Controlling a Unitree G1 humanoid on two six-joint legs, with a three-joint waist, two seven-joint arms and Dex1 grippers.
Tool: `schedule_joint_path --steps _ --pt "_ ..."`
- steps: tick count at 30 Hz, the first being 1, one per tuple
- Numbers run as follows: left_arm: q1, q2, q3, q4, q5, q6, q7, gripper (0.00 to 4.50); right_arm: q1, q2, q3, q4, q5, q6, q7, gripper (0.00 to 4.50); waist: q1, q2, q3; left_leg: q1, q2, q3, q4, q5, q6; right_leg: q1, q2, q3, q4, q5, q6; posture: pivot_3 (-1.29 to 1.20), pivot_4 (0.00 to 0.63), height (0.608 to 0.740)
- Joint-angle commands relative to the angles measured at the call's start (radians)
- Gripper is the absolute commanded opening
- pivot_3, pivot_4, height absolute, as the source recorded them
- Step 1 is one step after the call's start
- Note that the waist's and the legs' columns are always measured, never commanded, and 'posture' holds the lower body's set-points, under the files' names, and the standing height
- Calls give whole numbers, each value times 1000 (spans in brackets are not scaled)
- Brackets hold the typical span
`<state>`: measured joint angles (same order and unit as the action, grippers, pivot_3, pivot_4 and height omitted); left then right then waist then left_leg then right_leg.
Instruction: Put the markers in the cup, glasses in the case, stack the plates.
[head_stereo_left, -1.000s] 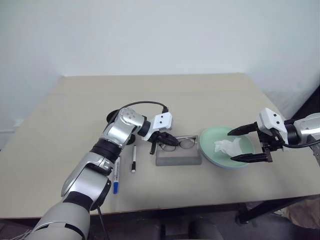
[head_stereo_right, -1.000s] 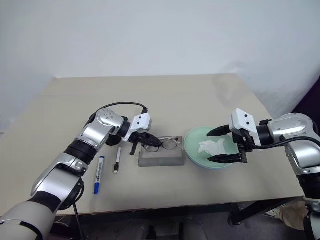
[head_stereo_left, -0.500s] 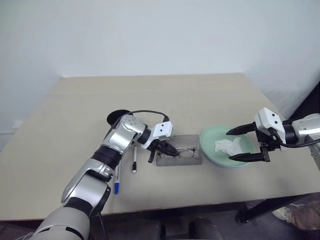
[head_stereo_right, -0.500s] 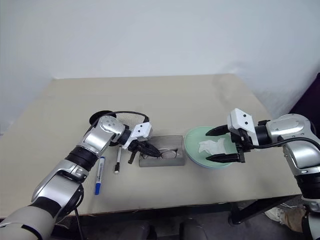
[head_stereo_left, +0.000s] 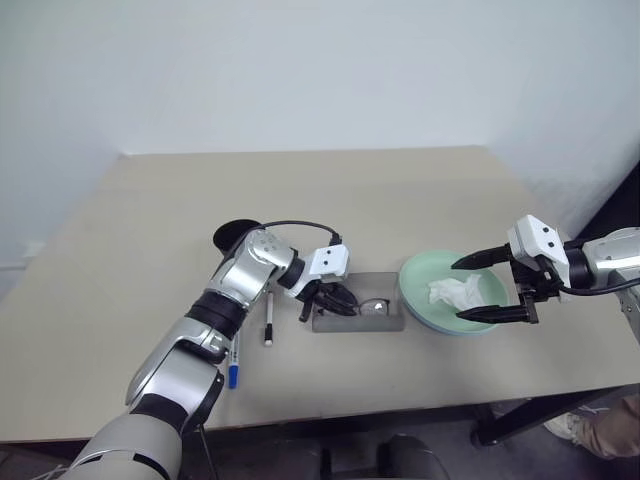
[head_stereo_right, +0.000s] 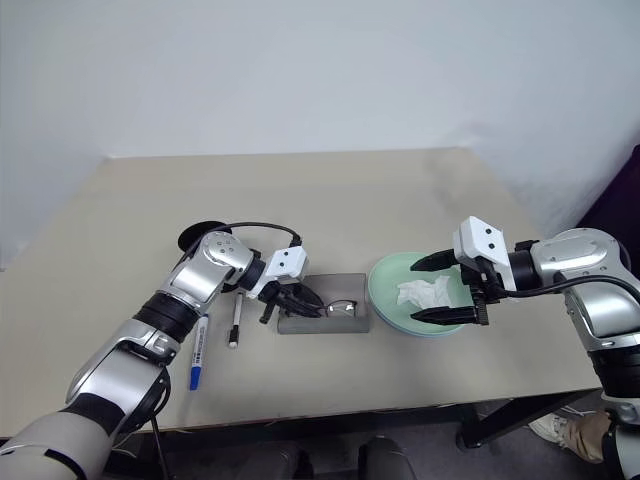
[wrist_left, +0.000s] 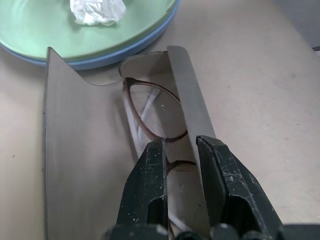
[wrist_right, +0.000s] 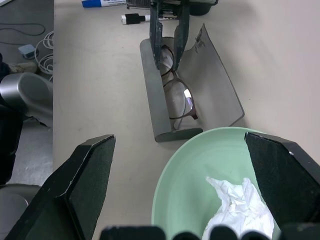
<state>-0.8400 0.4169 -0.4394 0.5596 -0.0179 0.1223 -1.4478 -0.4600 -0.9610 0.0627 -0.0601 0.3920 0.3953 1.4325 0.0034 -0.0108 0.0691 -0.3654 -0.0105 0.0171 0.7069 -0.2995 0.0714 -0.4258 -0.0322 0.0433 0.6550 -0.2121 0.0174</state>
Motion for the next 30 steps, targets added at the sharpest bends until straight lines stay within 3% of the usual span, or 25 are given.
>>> schedule_joint_path --steps 1,6,11,18,25,30 --pt "-59 1 64 -44 -42 12 -9 939 -12 -3 -18 -22 6 -10 -3 4500 0 0 0 0 0 0 0 0 0 0 0 0 0 0 0 0 0 738" --pt "-144 -22 135 -7 -76 51 34 939 -20 1 -11 -13 0 -13 -2 4500 1 0 0 0 0 0 0 0 0 0 0 0 0 0 0 0 0 738" --pt "-185 -51 159 111 -36 -11 121 46 -38 12 -1 -3 -5 -17 -3 4500 -2 0 0 0 0 0 0 0 0 0 0 0 -1 1 1 0 0 738" --pt "-193 -83 138 279 64 -116 276 46 -41 13 1 -2 -4 -18 -3 4500 -3 0 0 0 0 0 0 0 0 0 0 0 0 1 2 0 0 738" --pt "-161 -103 106 303 121 -166 282 46 -39 14 -3 -15 3 -9 -8 4500 2 0 0 -1 0 0 0 0 1 0 0 0 -2 2 3 0 0 738" --pt "-117 -98 96 226 108 -125 197 46 -32 12 -8 -22 6 -5 -13 4500 0 0 0 -1 0 1 0 -1 1 0 0 0 -2 2 3 0 0 738"
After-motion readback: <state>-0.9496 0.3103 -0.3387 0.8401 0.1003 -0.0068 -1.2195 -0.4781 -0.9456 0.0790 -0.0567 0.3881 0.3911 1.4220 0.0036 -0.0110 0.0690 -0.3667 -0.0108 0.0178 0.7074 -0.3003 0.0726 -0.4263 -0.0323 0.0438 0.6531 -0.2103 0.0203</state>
